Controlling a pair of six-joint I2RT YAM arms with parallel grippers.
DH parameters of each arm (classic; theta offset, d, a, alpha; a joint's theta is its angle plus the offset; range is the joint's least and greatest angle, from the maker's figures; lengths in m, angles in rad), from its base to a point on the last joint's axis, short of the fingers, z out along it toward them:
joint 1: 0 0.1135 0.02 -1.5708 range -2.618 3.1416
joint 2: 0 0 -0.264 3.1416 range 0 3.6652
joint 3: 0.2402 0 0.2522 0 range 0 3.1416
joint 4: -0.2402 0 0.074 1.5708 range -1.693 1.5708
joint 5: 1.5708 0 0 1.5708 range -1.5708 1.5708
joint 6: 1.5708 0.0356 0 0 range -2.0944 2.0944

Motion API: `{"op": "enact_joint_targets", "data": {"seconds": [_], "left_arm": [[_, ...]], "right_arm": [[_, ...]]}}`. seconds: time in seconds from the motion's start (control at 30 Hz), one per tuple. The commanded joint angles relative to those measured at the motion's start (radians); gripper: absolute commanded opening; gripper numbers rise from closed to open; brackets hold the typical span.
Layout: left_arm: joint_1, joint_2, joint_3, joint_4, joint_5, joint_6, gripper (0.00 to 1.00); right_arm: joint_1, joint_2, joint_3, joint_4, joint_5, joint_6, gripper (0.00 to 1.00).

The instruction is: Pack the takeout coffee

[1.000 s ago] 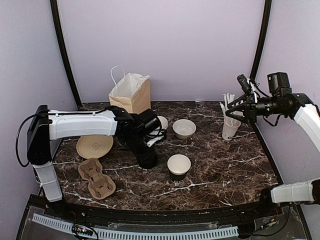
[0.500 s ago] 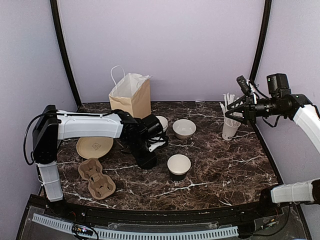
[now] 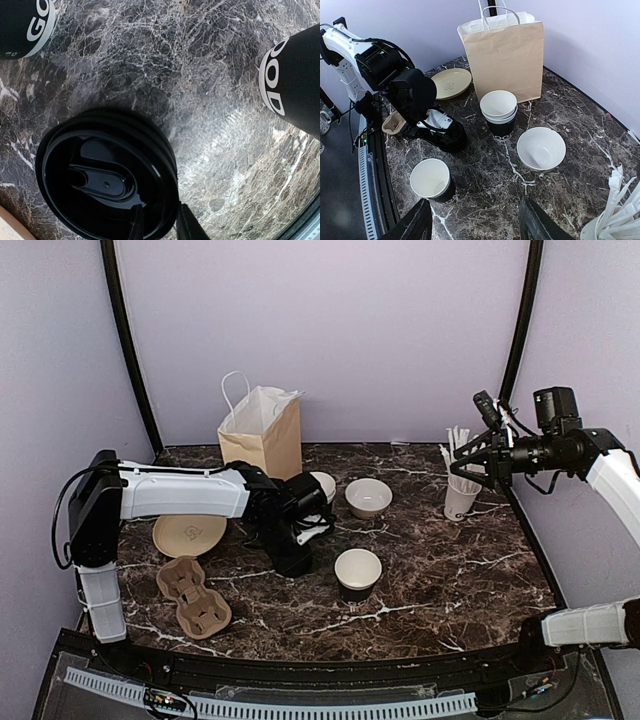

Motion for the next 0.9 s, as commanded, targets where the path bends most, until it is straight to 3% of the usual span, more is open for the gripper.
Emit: {"op": "enact_joint_targets", "data": {"seconds": [0.0, 0.23, 0.6, 0.87], "left_arm": [[0.009, -0.012, 0.0, -0.023, -0.017, 0.017, 0.23], [0.007, -0.016, -0.01, -0.021, -0.033, 0.035, 0.32], [0.007, -0.039, 0.011, -0.041, -0.026, 0.035, 0.13], [0.007, -0.222, 0.113, -0.032, 0.111, 0.001, 0.12]], "right_arm": [[-0.004, -0.005, -0.012, 0.035, -0.005, 0.014, 0.59], [-0.003, -0.011, -0.012, 0.034, -0.002, 0.017, 0.59], [-0.004, -0.018, -0.008, 0.032, -0.001, 0.022, 0.59], [-0.002, 0.019, 0.073, 0.046, -0.016, 0.055, 0.58]]}}
